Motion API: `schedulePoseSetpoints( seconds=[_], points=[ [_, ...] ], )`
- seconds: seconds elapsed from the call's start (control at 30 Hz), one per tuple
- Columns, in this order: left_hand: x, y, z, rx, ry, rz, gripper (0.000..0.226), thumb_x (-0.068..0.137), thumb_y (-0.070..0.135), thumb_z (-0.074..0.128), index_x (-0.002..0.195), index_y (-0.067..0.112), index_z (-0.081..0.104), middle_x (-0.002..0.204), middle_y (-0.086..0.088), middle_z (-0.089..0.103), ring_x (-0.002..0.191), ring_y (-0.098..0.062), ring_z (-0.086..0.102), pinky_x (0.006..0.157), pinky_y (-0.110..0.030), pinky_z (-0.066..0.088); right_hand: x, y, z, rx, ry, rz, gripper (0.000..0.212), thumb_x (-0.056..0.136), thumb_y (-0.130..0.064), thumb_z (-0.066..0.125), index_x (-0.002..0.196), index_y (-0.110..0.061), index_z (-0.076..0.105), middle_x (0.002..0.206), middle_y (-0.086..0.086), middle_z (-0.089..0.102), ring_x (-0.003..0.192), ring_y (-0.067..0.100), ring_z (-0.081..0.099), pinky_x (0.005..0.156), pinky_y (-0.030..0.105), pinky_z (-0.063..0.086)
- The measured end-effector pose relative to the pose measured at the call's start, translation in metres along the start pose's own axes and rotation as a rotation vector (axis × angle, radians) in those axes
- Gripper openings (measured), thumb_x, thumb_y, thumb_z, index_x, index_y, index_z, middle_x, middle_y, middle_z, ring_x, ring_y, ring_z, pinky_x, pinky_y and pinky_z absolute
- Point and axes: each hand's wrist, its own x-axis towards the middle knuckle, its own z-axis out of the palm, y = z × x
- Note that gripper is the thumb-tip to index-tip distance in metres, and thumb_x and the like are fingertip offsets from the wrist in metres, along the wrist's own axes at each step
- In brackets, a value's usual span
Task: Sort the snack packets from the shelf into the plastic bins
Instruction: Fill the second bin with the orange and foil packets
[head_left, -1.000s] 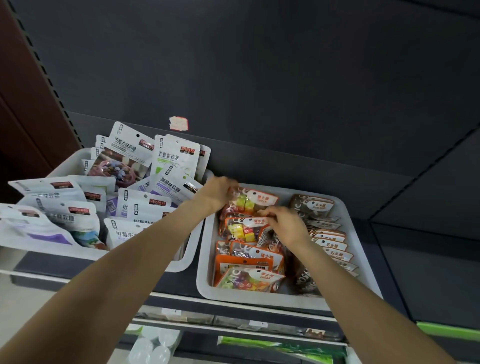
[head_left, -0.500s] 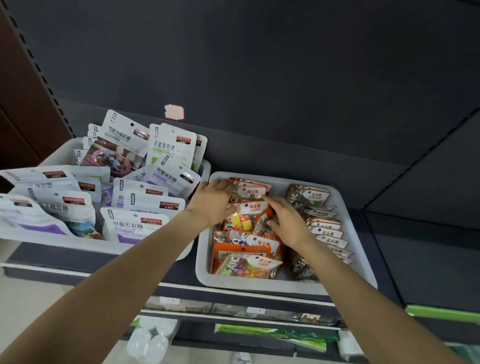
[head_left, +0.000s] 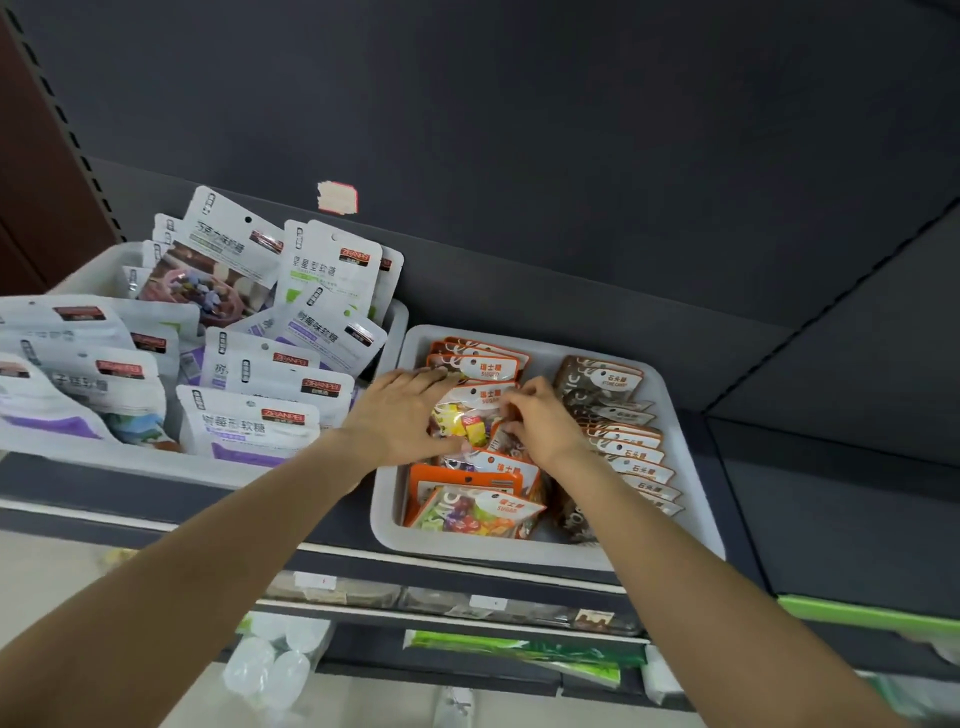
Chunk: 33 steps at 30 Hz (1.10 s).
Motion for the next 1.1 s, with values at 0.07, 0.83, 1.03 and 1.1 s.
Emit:
schedulePoseSetpoints(
  seconds=[0.07,0.83,1.03,1.1],
  points=[
    [0.002,-0.002,-0.005,-0.011,-0.012,-0.023,0.08,0.085,0.068,0.044,0.15,0.027,0.018,0.155,0.002,0.026,0.142,-0.019,0.024,0.115,-0.037,0.014,-0.002,-0.003,-0.001,-0.027,0.034,-0.008,0.002,0.094,-0.022,0.052,0.094,-0.02,0.051,0.113,0.0,0.046,0.092,0.013,0.052,0.081,0.031,0.05],
    [0.025,0.001,-0.015,-0.378,0.196,-0.211,0.021,0.093,0.027,0.056,0.109,0.015,0.061,0.107,-0.004,0.068,0.097,-0.022,0.064,0.087,-0.038,0.052,0.017,-0.007,-0.025,0.367,0.199,0.155,0.033,0.096,-0.022,0.054,0.128,-0.017,0.05,0.123,0.006,0.059,0.111,0.022,0.058,0.088,0.031,0.048],
    [0.031,0.001,-0.021,-0.472,0.329,-0.326,0.021,0.096,0.023,0.049,0.115,0.018,0.057,0.11,-0.007,0.066,0.094,-0.024,0.064,0.076,-0.035,0.055,0.019,0.002,-0.028,0.463,0.191,0.215,0.011,0.094,-0.014,0.056,0.104,-0.014,0.059,0.111,0.006,0.067,0.082,0.016,0.067,0.066,0.018,0.048],
    [0.03,0.004,-0.022,-0.392,0.367,-0.242,0.036,0.095,0.023,0.053,0.13,0.023,0.048,0.13,-0.005,0.055,0.114,-0.025,0.056,0.09,-0.037,0.049,0.019,-0.001,-0.029,0.469,0.222,0.234,0.008,0.094,-0.015,0.055,0.102,-0.014,0.057,0.11,0.004,0.065,0.086,0.017,0.067,0.066,0.019,0.048]
  ],
)
